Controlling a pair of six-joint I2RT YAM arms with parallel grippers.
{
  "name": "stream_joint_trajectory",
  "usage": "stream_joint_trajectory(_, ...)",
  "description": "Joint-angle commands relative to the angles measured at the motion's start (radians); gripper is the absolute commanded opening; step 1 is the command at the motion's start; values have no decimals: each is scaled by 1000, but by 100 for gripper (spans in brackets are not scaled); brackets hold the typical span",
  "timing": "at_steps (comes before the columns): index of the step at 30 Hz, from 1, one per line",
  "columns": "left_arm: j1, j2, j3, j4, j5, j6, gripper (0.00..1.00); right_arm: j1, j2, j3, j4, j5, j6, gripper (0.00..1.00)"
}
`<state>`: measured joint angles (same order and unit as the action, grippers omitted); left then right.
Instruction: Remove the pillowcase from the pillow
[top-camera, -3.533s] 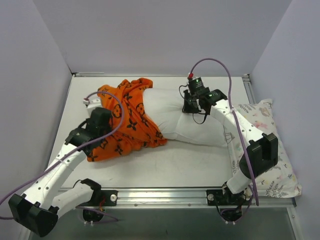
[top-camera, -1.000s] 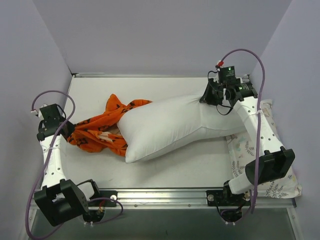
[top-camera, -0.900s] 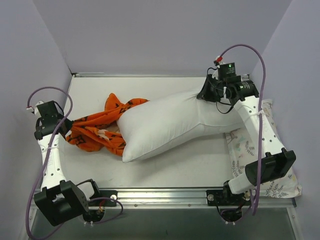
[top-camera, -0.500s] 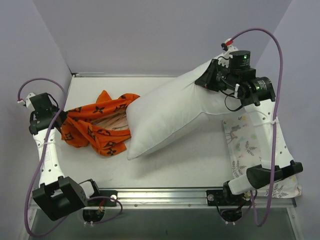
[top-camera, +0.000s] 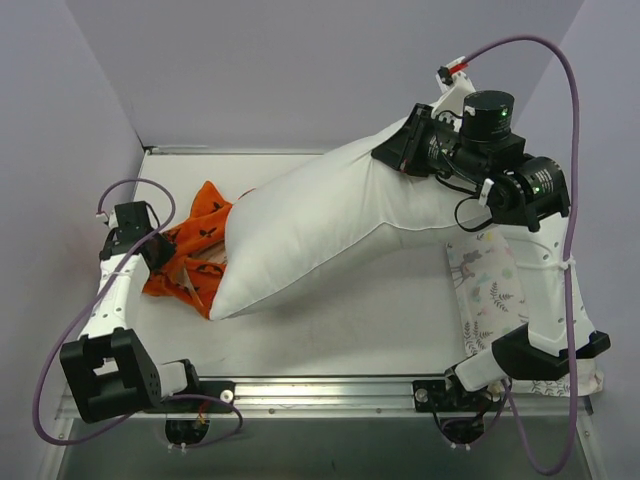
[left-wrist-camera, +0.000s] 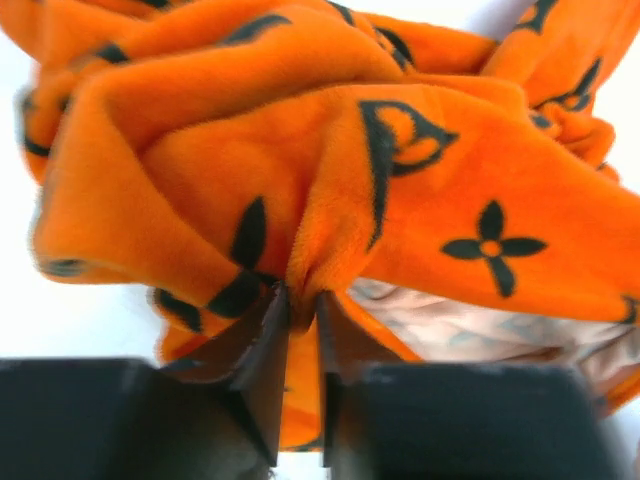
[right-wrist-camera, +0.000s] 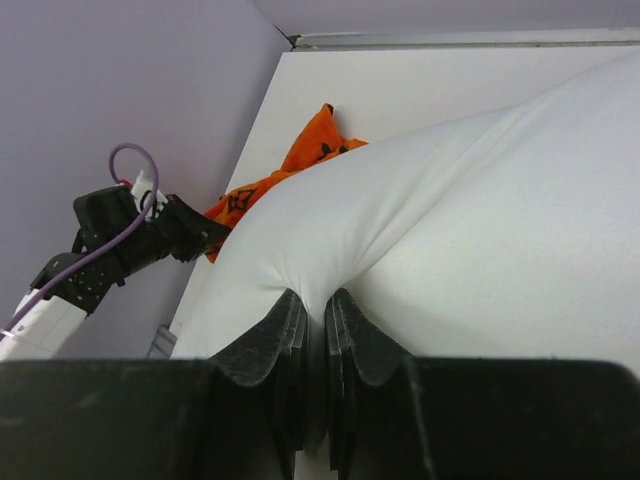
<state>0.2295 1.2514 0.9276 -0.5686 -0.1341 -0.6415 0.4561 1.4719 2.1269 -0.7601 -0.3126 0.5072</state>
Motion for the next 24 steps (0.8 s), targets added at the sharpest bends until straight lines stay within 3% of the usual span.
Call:
stream_joint_trajectory(1,-28,-9,-19,78,25,-15,28,29,17,125,220,-36,48,0)
stream_joint_trajectory(3,-30,-44,-32,111,68,-3,51,39,36,149,245,-31,48,0)
stream_joint_trajectory(4,-32,-55,-27,116,114,5,70,45,54,153,275,-26,48,0)
stream_joint_trajectory(7,-32,-108,6,101,174,28,83,56,93,136,349,-20,48,0)
stream_joint_trajectory(12,-6,-213,109,4,163,57,88,61,133,100,458,59,39,0)
stream_joint_trajectory(19,128,-259,183,-30,238,42,88,64,199,105,525,98,45,0)
stream_joint_trajectory(24,128,-260,200,-24,258,48,88,70,145,-73,628,139,33,0)
